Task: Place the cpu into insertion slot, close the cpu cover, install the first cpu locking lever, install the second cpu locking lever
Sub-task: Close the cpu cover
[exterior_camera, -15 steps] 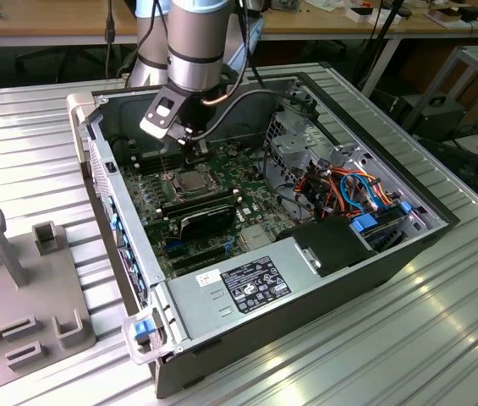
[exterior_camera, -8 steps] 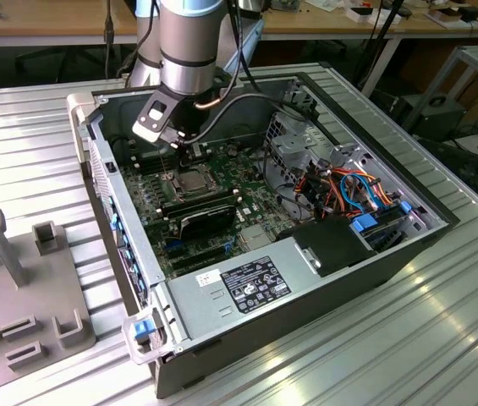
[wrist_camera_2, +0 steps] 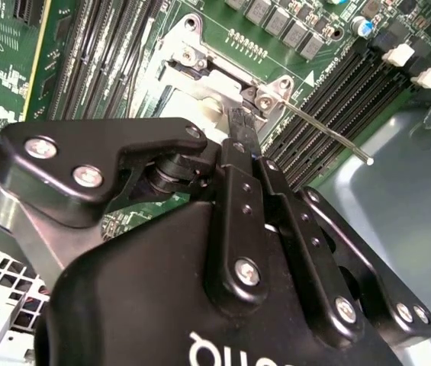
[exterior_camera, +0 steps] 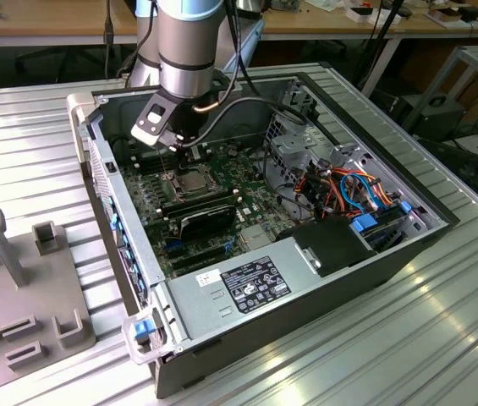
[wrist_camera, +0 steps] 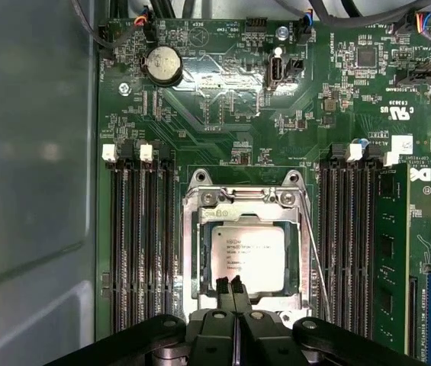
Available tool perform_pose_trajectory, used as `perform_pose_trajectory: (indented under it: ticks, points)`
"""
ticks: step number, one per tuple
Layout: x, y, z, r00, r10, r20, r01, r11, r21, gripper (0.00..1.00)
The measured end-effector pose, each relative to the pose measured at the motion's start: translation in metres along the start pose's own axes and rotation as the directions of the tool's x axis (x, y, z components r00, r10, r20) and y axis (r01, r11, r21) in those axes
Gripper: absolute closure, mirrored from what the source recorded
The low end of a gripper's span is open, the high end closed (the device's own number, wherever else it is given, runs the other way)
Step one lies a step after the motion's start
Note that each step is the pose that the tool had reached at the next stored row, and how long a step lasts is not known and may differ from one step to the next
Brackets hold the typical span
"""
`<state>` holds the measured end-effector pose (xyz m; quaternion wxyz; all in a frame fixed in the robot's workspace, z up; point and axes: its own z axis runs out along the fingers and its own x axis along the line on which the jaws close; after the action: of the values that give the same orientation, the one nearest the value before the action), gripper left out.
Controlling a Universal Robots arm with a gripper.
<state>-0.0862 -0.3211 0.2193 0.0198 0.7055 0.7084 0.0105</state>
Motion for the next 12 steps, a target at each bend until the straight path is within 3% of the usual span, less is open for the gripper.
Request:
perform_pose_trajectory:
  ticks: [12]
  points:
    - [0.0000, -0.0021, 0.0106, 1.0000, 0.000, 0.0010, 0.000, 1.0000, 0.0001, 0.89]
